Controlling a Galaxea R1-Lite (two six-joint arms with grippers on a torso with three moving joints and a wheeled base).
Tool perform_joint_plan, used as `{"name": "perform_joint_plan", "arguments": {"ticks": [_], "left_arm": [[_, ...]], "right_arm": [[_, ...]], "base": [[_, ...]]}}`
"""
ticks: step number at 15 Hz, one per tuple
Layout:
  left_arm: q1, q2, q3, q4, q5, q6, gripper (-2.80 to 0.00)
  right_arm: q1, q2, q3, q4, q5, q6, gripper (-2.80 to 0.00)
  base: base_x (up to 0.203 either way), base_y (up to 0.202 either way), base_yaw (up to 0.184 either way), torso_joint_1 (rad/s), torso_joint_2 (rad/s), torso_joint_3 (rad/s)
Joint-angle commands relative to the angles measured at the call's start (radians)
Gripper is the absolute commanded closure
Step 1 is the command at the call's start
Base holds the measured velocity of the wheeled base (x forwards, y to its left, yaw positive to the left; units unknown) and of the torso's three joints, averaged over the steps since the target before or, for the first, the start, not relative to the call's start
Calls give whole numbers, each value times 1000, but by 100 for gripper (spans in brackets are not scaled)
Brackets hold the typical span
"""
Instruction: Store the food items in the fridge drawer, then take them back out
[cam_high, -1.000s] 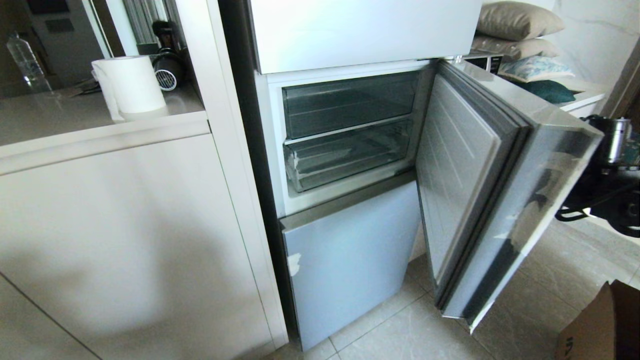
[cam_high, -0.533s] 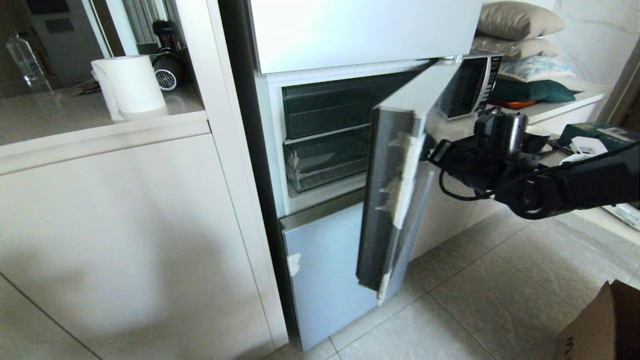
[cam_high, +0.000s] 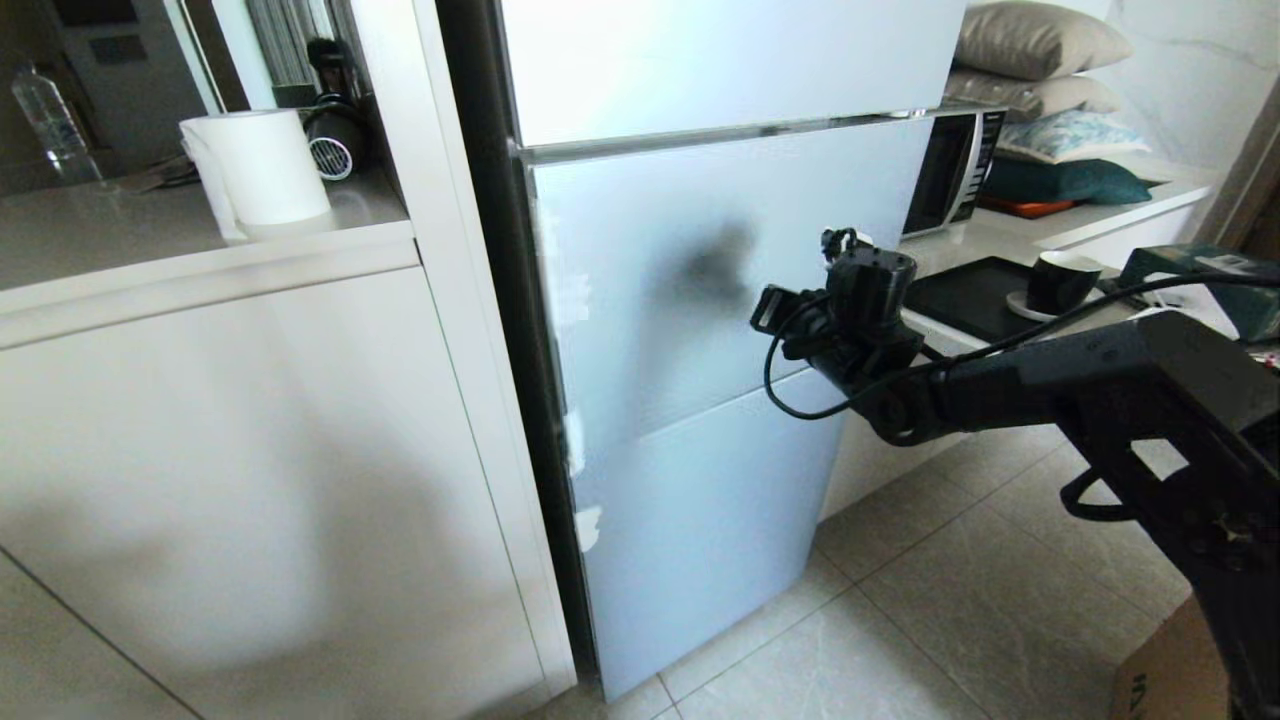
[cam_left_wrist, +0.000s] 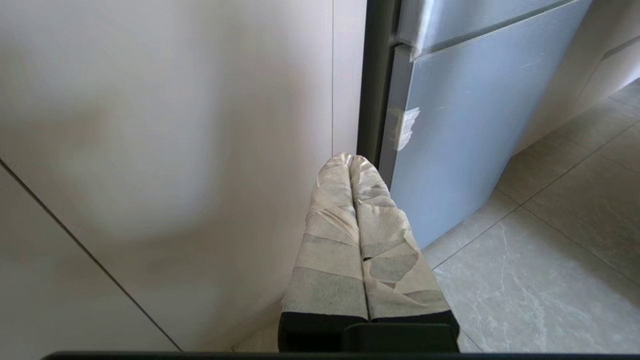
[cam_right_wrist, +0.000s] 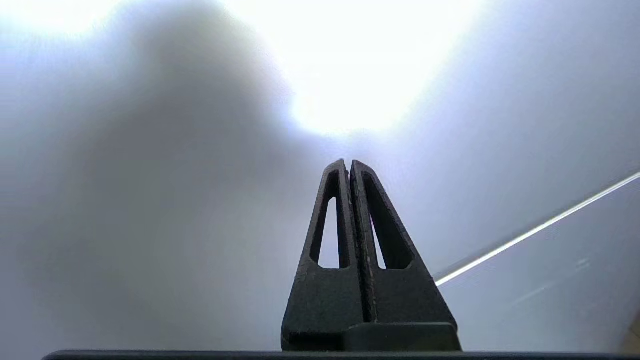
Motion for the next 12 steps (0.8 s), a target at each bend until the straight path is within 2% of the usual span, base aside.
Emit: {"name": "perform_joint_plan", "arguments": {"ticks": [1, 6, 8, 12], "left_arm": [[1, 1, 0, 0, 2, 0, 0], [1, 1, 0, 0, 0, 0, 0], [1, 1, 0, 1, 0, 0, 0], [1, 1, 0, 0, 1, 0, 0]], "right_arm": [[2, 32, 3, -37, -3, 5, 0], [15, -130, 187, -53, -5, 1, 0], [32, -268, 348, -62, -6, -4, 0], [48, -729, 768, -77, -38, -73, 0]], "base": [[0, 0, 0, 0, 0, 0], [0, 0, 0, 0, 0, 0], [0, 0, 0, 0, 0, 0], [0, 0, 0, 0, 0, 0]]}}
